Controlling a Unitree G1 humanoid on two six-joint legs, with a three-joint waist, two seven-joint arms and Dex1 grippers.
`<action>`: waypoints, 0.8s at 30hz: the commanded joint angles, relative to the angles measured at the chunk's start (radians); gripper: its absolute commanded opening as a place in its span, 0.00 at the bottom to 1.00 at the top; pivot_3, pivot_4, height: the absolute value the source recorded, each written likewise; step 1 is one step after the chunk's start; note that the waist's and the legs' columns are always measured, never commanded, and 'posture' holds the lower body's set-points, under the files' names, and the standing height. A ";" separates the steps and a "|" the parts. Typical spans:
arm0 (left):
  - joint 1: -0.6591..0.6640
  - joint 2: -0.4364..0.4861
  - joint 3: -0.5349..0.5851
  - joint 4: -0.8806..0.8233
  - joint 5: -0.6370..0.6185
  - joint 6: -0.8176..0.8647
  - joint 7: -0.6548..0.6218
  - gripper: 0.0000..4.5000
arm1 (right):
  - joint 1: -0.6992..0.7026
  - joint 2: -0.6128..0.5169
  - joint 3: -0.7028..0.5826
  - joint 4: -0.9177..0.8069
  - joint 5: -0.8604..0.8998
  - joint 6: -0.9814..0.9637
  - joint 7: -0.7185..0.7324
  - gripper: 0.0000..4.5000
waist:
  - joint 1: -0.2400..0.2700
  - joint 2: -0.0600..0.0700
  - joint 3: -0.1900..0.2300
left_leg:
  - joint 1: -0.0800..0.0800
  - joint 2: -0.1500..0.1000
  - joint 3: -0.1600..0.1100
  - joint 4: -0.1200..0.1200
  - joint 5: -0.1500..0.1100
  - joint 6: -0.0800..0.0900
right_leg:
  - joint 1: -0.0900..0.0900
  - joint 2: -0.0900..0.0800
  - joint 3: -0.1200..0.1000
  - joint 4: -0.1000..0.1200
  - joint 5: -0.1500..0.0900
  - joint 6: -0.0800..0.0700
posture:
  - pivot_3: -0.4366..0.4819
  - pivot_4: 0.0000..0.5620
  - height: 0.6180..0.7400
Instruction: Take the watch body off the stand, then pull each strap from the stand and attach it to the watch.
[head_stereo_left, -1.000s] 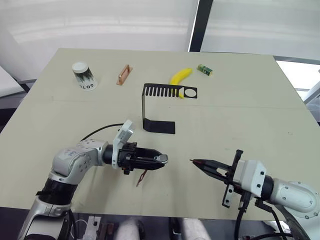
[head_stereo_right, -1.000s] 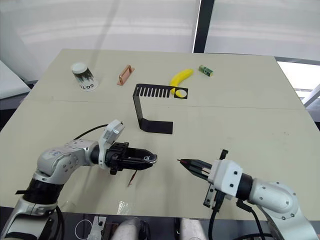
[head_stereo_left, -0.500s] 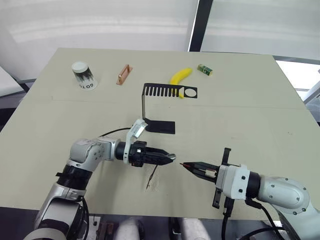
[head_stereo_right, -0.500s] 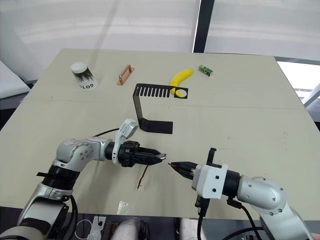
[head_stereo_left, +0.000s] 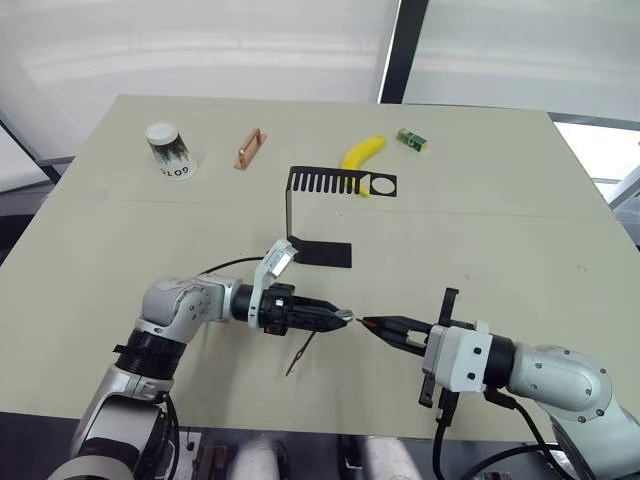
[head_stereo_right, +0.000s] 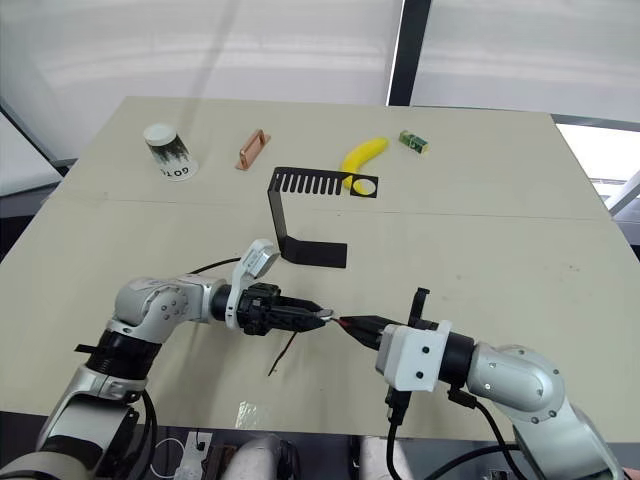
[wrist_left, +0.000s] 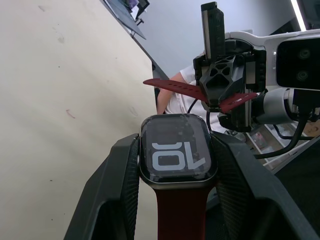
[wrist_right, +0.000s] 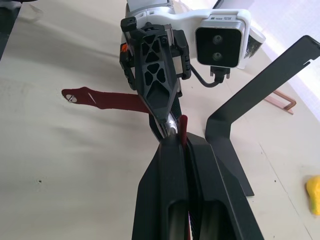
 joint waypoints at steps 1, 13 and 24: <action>-0.018 -0.005 0.008 -0.032 -0.006 0.004 -0.002 0.36 | -0.010 0.010 0.013 -0.012 -0.013 0.007 -0.022 0.00 | -0.001 0.000 0.000 | 0.000 0.000 0.000 0.000 0.000 0.000 | 0.000 0.000 0.000 0.000 0.000 0.000 | 0.48 0.27 0.91; -0.009 -0.002 0.018 -0.034 -0.007 0.005 0.004 0.36 | -0.017 0.011 0.018 0.003 -0.024 0.011 -0.018 0.00 | -0.001 0.000 0.000 | 0.000 0.000 0.000 0.000 0.000 0.000 | 0.000 0.000 0.000 0.000 0.000 0.000 | 0.48 0.27 0.91; -0.004 -0.003 0.013 -0.038 -0.006 0.002 0.005 0.36 | -0.020 0.008 0.018 0.011 -0.028 0.010 -0.016 0.00 | -0.001 0.000 0.000 | 0.000 0.000 0.000 0.000 0.000 0.000 | 0.000 0.000 0.000 0.000 0.000 0.000 | 0.48 0.27 0.91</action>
